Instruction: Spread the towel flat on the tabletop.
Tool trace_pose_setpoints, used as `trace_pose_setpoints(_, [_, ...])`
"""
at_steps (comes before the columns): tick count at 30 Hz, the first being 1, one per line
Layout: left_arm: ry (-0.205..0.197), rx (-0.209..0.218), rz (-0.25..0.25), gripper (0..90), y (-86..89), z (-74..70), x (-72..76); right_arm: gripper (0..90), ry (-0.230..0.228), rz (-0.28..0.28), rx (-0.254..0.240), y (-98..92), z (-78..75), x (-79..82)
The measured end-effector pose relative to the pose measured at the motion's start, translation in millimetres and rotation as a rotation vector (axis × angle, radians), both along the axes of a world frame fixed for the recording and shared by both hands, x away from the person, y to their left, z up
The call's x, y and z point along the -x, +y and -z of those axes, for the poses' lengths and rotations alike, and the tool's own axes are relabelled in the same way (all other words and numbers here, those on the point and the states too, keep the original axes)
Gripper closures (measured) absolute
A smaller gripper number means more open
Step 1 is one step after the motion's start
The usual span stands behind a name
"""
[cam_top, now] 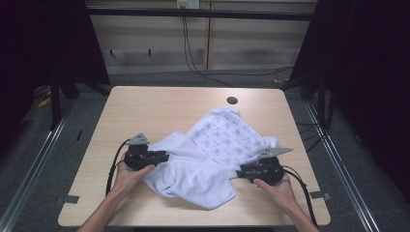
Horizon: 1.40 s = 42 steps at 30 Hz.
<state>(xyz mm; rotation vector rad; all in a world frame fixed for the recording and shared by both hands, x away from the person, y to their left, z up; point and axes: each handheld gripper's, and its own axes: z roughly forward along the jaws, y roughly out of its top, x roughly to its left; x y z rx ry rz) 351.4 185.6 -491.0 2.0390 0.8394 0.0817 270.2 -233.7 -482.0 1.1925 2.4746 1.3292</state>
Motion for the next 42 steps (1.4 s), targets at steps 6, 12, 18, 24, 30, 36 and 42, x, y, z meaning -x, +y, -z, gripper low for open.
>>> trace_pose_setpoints(6, [0.012,-0.097,0.01,82.6,-3.6,9.4,0.9,55.6,0.004,-0.056,0.033,27.9,10.2,-3.3])
trace_pose_setpoints(12, [0.009,-0.091,0.028,87.6,-1.7,10.6,13.4,68.6,0.025,-0.074,0.044,37.3,21.4,-9.0])
trace_pose_setpoints(18, [0.037,-0.059,0.047,87.7,-1.7,11.5,26.1,89.1,0.033,-0.052,0.051,27.0,17.4,-15.1])
trace_pose_setpoints(24, [0.101,-0.03,0.164,80.5,-26.2,7.4,58.9,89.5,0.005,0.087,0.073,-8.6,11.4,-46.8])
trace_pose_setpoints(30, [0.143,-0.023,0.239,72.4,-44.4,6.6,76.6,89.6,-0.024,0.13,0.093,-13.7,12.0,-72.5])
trace_pose_setpoints(36, [0.117,0.078,0.186,70.1,-24.7,-9.4,64.9,76.6,-0.049,0.153,0.041,-14.0,8.4,-86.2])
trace_pose_setpoints(42, [0.028,-0.027,0.079,82.0,-3.8,0.3,35.7,68.3,-0.041,0.18,0.055,-41.5,1.0,-59.6])
